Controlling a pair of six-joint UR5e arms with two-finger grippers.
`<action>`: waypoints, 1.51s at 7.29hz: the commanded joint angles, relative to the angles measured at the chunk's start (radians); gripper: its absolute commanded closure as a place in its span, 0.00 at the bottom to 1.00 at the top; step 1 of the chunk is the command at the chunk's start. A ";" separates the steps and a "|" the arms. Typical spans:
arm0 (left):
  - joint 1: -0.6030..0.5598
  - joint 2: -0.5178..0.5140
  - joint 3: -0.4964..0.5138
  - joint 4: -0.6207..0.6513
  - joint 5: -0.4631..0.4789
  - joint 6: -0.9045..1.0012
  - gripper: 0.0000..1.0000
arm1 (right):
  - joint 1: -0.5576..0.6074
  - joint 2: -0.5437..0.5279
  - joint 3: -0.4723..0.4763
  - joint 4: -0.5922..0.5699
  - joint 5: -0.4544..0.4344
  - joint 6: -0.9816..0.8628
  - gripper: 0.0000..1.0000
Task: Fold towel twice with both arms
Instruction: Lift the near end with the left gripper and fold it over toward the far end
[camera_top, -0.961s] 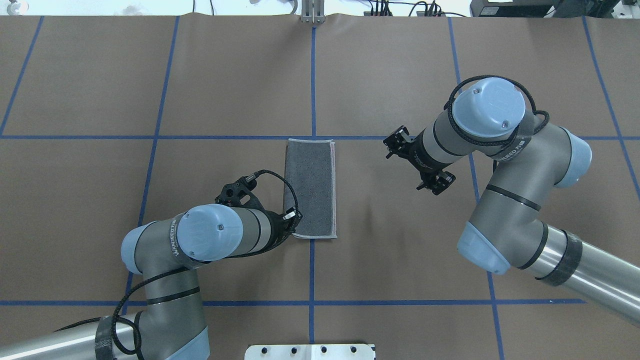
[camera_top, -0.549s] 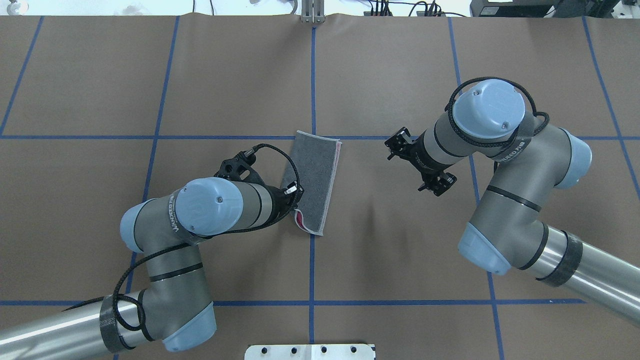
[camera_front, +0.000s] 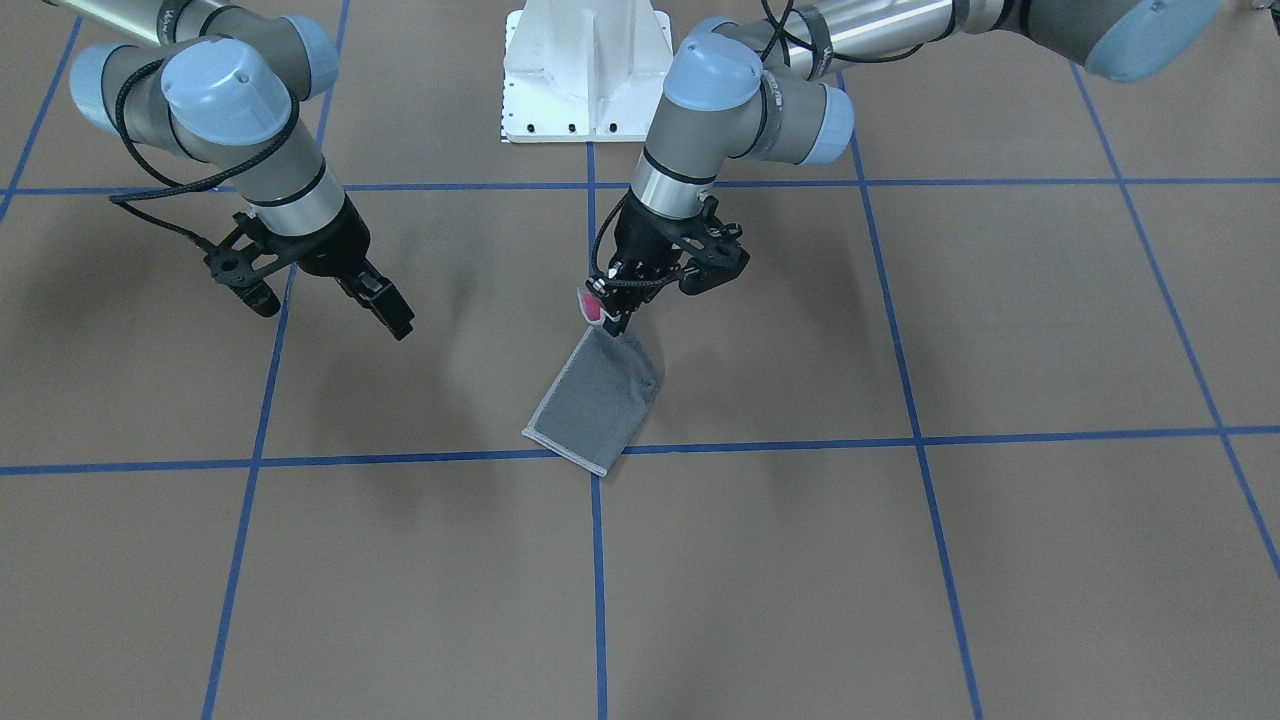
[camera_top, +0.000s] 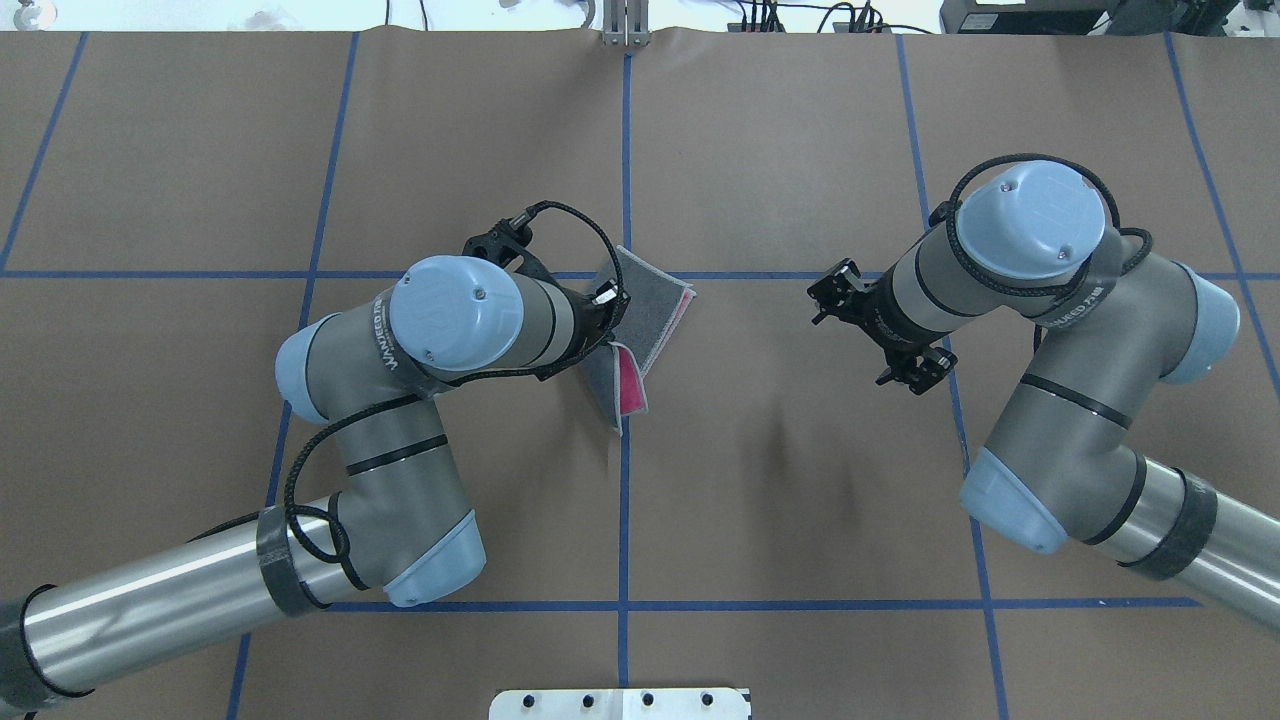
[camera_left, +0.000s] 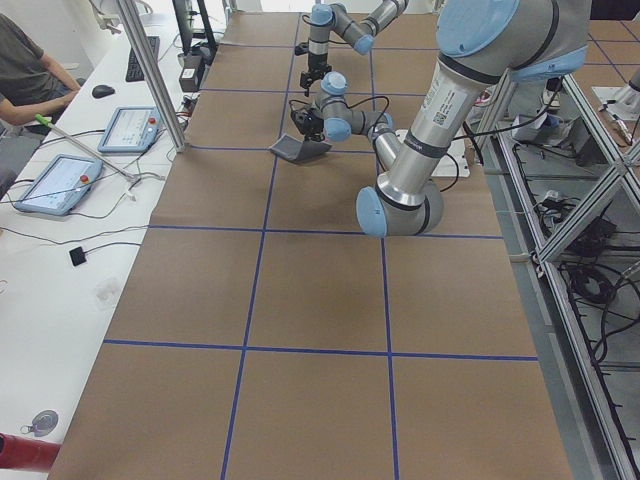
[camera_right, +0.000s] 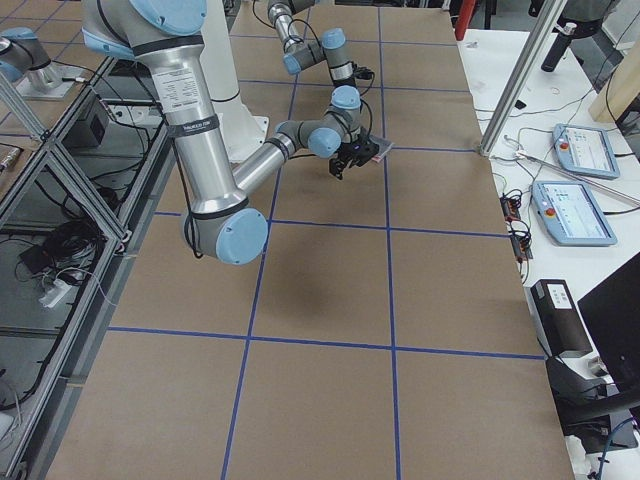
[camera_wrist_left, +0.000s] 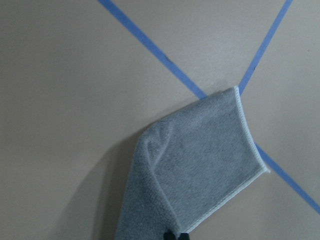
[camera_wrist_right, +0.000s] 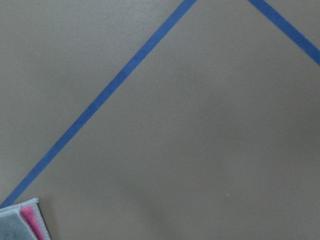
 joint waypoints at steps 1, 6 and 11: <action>-0.037 -0.085 0.109 -0.004 -0.004 0.001 1.00 | 0.033 -0.045 0.013 0.001 0.019 -0.053 0.00; -0.086 -0.179 0.275 -0.056 -0.005 0.033 1.00 | 0.045 -0.062 0.023 0.001 0.023 -0.072 0.00; -0.106 -0.228 0.433 -0.199 -0.005 0.037 1.00 | 0.042 -0.066 0.031 0.000 0.020 -0.072 0.00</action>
